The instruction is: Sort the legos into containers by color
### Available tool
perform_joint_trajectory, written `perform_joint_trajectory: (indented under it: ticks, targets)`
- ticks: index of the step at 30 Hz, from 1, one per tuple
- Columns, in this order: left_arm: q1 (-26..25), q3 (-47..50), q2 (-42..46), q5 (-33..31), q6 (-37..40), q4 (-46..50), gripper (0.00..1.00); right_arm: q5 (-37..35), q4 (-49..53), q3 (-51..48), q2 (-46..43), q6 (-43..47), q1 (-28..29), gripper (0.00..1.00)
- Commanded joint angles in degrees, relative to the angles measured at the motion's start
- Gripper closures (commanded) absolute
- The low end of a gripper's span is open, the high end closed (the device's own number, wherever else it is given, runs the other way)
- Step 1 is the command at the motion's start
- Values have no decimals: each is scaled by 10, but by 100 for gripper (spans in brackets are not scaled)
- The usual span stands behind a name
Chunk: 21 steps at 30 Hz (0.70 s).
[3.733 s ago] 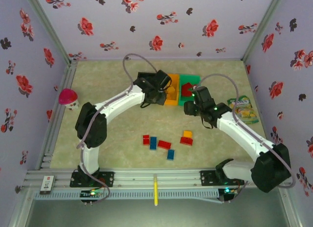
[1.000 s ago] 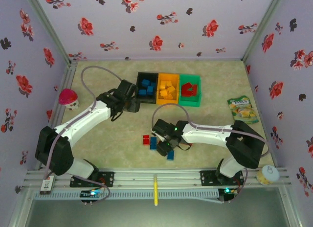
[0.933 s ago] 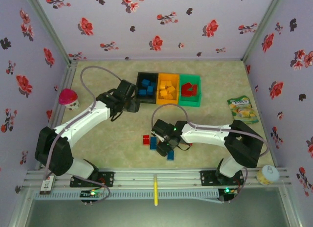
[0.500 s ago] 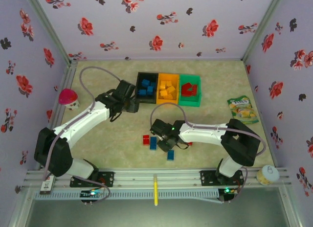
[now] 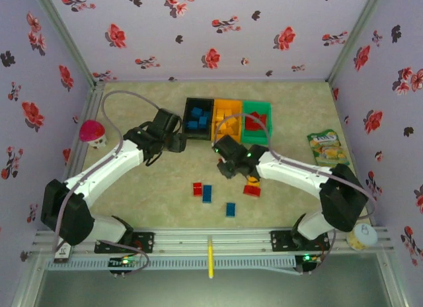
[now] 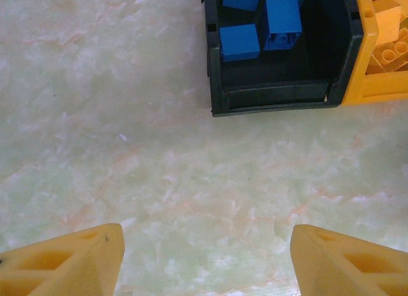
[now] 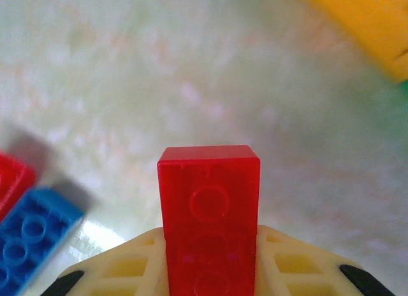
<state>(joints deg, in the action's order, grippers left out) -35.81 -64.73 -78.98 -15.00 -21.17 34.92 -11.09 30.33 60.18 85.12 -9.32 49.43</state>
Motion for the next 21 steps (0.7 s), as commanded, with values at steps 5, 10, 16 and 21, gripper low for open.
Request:
perform_joint_trajectory:
  ticks: [5,10,16,21]
  targets:
    - [5,7,23,5,-11,8,31,-34,35,97,-6,18,-102,70]
    - [4,8,24,16,-5,8,32,-14,28,134,22,21,-181,70]
    - [1,14,30,49,1,0,31,14,20,199,107,31,-264,68]
    - [-25,15,13,95,6,-21,31,21,33,270,205,31,-294,55]
